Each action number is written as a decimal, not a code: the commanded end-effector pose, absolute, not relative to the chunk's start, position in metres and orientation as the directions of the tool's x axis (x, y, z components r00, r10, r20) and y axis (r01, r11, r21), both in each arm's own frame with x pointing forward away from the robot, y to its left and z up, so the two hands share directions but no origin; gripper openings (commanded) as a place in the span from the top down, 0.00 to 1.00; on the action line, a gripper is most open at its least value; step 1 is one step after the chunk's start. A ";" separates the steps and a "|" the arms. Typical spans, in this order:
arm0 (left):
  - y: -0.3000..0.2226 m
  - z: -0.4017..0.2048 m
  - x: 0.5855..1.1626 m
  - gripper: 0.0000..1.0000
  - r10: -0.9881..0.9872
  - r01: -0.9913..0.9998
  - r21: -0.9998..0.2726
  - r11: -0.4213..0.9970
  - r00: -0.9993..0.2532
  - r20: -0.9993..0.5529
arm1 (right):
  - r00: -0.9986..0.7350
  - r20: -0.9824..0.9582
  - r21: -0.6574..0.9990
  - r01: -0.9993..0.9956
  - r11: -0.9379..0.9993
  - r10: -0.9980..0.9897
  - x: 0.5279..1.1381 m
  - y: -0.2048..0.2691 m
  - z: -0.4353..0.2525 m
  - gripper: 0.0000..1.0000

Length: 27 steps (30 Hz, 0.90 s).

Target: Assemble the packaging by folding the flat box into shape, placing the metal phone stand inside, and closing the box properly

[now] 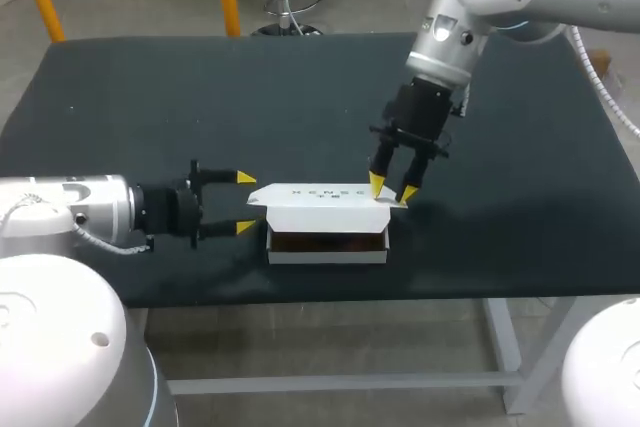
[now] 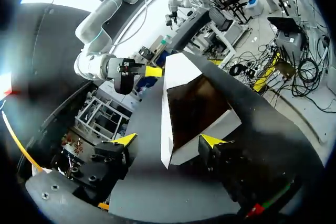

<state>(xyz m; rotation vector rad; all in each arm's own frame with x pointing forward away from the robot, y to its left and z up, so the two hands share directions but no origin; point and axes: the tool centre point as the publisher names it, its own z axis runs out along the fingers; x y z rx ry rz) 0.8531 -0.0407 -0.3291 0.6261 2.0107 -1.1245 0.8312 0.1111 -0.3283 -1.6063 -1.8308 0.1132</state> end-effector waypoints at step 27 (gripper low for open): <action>0.011 -0.271 0.831 0.00 0.284 0.372 -0.358 0.856 -0.918 -0.276 | 0.024 0.461 -0.462 0.859 0.218 0.887 0.820 0.108 -0.345 0.51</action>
